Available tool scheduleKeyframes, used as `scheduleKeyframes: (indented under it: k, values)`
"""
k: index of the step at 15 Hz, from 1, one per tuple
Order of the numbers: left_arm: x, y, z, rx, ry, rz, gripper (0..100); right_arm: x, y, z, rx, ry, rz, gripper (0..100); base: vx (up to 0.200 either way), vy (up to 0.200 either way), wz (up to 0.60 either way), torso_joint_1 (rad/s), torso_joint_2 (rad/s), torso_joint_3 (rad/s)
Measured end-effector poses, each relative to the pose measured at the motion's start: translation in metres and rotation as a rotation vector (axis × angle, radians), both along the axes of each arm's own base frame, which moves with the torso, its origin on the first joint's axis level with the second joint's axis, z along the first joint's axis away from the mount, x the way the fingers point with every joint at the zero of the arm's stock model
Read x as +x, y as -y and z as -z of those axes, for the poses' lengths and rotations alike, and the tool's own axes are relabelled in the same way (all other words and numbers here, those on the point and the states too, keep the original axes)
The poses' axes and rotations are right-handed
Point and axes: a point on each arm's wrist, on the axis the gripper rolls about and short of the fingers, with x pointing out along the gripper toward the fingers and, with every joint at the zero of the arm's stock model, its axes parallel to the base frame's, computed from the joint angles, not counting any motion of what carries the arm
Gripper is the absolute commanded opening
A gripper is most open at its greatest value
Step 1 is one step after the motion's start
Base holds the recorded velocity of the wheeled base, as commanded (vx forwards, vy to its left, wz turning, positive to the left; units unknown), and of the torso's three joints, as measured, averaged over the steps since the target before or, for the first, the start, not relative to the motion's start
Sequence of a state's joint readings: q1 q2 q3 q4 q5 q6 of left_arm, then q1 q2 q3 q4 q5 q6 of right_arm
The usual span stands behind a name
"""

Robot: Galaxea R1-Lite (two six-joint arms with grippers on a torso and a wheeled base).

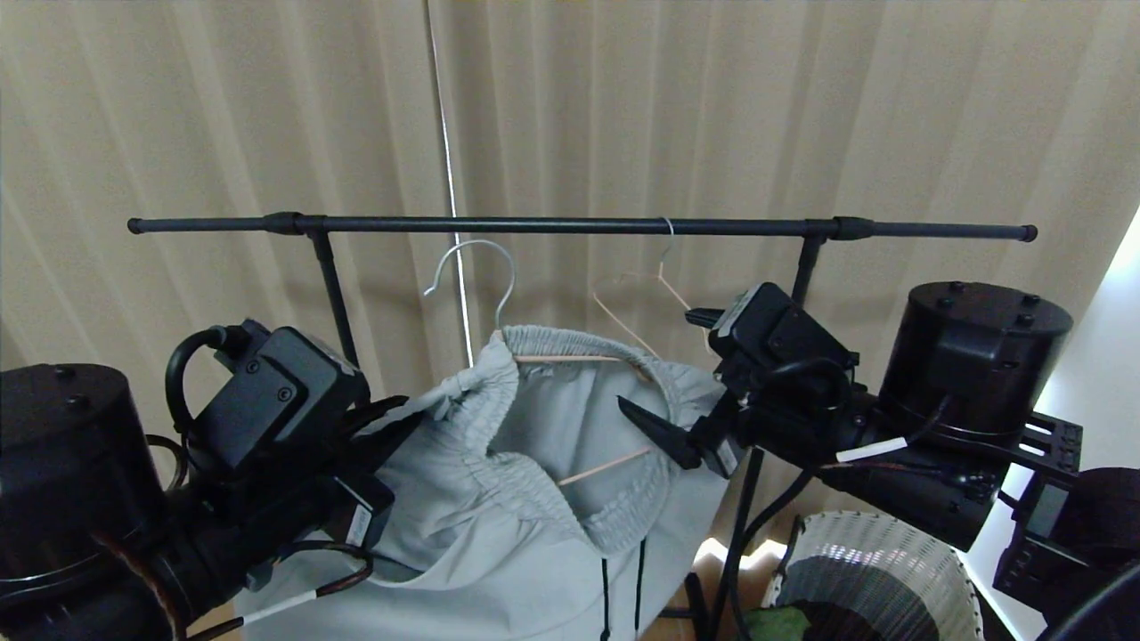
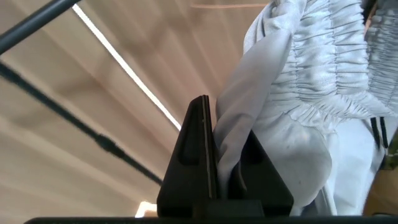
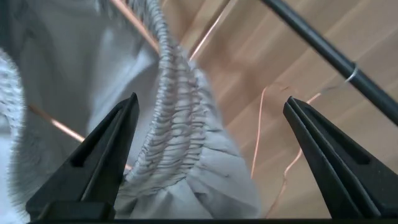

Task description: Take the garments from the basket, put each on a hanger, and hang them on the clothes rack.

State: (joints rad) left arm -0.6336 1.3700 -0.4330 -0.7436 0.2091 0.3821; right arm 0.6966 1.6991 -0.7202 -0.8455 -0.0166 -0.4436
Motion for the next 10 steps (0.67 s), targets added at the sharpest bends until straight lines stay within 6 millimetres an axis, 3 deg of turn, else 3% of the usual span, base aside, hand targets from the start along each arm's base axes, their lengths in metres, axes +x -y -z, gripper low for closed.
scheduleKeyframes:
  k: [10]
  values:
    - [-0.010,0.007,-0.010,0.100,0.132,0.083,0,0.006,-0.020,0.001,-0.083,0.034,-0.047,100,0.000,0.000,0.00,0.000,0.00,0.000]
